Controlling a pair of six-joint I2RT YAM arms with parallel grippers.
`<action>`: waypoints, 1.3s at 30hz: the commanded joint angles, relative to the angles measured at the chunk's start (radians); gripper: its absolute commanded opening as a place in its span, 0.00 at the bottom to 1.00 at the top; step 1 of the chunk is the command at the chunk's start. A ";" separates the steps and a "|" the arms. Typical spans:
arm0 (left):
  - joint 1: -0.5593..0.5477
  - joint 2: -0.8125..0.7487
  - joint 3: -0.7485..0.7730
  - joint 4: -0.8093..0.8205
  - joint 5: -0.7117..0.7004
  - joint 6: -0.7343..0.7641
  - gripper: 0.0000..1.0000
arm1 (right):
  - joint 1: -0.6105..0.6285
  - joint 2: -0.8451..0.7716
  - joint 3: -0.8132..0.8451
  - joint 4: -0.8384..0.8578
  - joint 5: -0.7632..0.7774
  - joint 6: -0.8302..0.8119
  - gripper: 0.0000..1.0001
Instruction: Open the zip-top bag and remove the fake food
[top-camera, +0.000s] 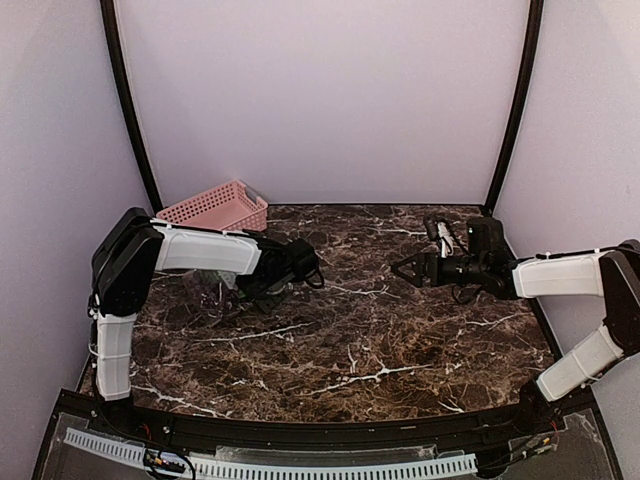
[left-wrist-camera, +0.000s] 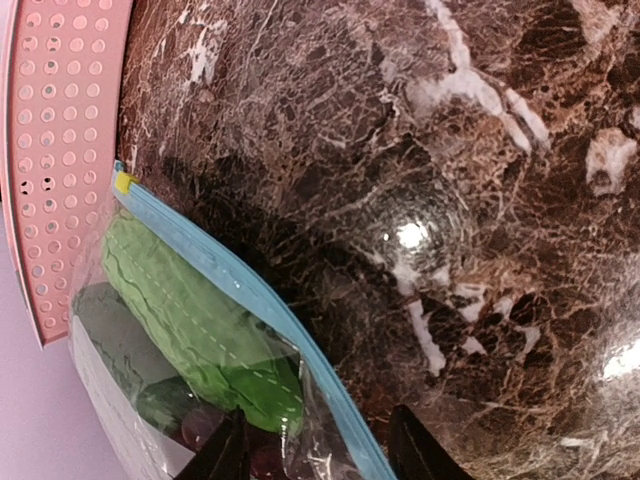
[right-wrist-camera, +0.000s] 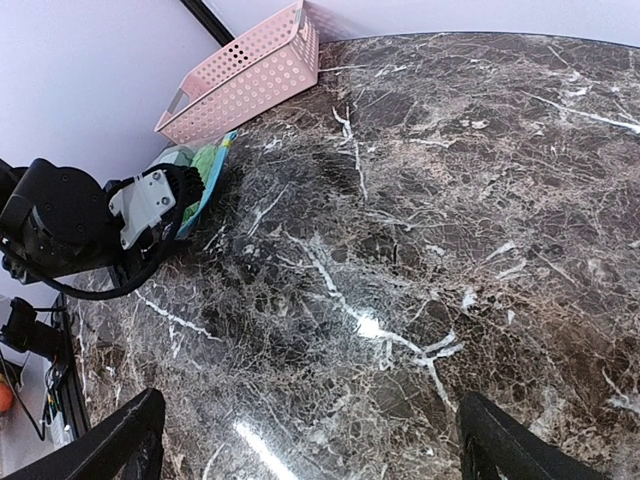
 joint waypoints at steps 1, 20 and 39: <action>0.002 0.012 0.027 -0.020 -0.062 0.002 0.42 | 0.000 0.009 0.016 0.023 -0.020 -0.021 0.99; -0.008 -0.145 0.052 0.039 0.124 0.159 0.01 | -0.011 -0.013 0.002 0.085 -0.155 -0.077 0.99; -0.002 -0.765 -0.404 0.555 0.832 0.494 0.01 | -0.004 -0.082 0.005 0.111 -0.289 -0.211 0.99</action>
